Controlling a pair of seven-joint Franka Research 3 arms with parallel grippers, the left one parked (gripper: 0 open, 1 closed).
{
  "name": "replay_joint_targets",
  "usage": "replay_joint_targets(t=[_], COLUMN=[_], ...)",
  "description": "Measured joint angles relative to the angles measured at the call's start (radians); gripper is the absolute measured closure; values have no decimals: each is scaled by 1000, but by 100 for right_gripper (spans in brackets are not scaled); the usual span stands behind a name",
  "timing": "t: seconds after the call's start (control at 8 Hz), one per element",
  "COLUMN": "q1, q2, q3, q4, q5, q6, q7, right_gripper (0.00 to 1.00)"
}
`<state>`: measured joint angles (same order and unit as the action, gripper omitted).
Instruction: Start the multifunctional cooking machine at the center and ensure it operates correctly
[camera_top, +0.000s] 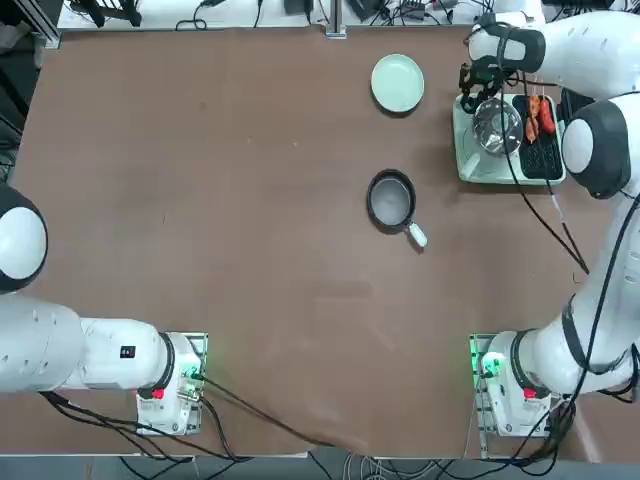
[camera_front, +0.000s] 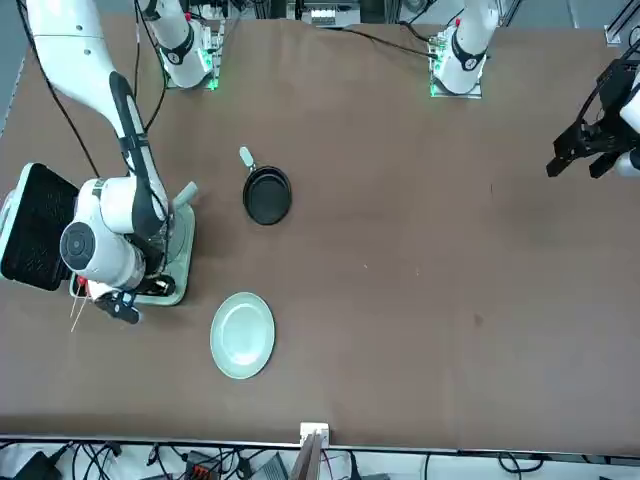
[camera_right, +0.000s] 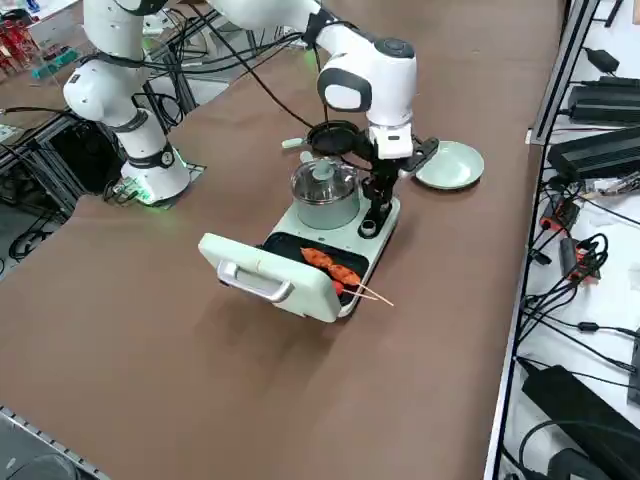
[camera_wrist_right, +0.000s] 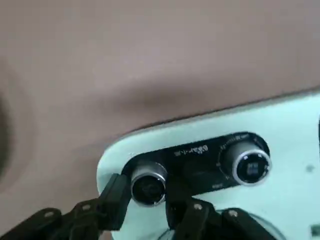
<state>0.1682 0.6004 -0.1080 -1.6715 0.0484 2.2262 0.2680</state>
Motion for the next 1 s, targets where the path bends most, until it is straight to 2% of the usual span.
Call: replay_joint_targets(t=[1.0], q1=[2], q2=[12], q3=[-1], q4=[25], q5=[-8], q6=[-31], q7=[-671], right_gripper=[58])
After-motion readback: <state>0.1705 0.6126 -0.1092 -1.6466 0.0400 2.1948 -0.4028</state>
